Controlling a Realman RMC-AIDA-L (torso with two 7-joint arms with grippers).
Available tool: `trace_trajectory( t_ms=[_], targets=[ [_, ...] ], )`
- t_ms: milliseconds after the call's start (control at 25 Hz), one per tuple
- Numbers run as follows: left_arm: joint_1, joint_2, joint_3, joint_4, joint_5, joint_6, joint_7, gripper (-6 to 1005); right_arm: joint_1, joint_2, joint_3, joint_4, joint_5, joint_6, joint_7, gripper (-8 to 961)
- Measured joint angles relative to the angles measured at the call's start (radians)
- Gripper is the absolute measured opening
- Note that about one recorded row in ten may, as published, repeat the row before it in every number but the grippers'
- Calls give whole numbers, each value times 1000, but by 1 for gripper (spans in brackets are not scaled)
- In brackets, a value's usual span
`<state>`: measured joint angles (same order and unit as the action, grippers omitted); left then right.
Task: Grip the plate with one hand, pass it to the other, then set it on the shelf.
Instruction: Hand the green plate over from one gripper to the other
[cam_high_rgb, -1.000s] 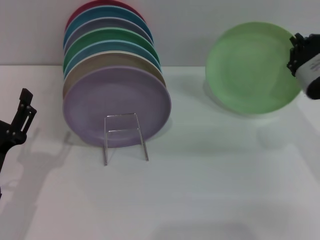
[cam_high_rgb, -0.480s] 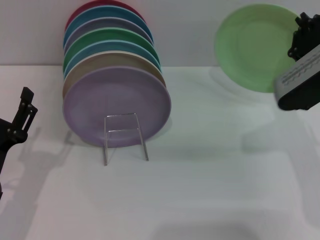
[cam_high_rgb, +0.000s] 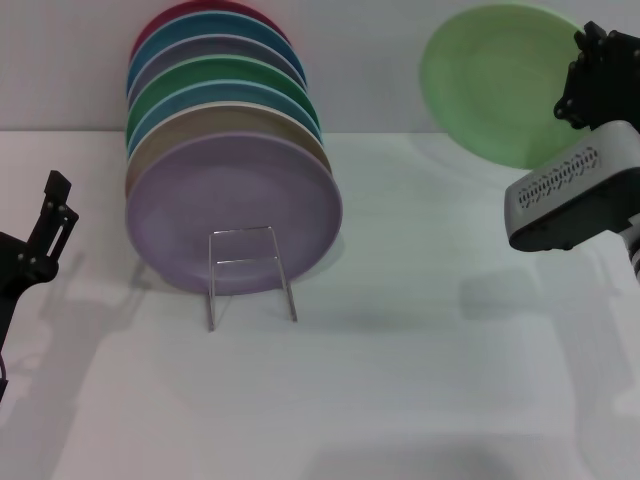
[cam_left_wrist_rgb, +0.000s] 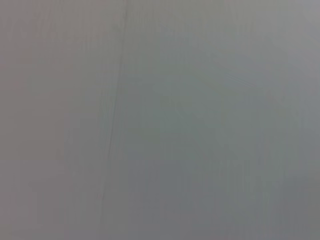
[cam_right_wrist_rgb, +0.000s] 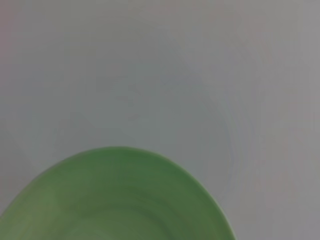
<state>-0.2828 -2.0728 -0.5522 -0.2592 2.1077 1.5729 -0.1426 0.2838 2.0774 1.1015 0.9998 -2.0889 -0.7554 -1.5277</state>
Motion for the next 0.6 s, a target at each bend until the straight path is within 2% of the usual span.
trace_trajectory(
  t_ms=[360, 400, 440, 480, 520, 600],
  targets=[
    [-5, 2, 10, 1, 0, 1, 0, 797, 30, 0, -11, -113, -59, -52, 343, 76],
    [-7, 2, 11, 1, 0, -1, 0, 797, 37, -2, -7, -143, -70, -54, 446, 76],
    [-7, 2, 11, 1, 0, -1, 0, 797, 37, -2, -7, -143, -70, -54, 446, 77],
    [-7, 2, 12, 1, 0, -2, 1, 797, 44, -3, -1, -179, -100, -64, 559, 77],
    [-7, 2, 12, 1, 0, -2, 1, 797, 44, -3, -1, -179, -100, -64, 559, 78],
    [-7, 2, 18, 0, 0, 2, 0, 797, 51, -4, 10, -228, -152, -78, 720, 79]
  ],
)
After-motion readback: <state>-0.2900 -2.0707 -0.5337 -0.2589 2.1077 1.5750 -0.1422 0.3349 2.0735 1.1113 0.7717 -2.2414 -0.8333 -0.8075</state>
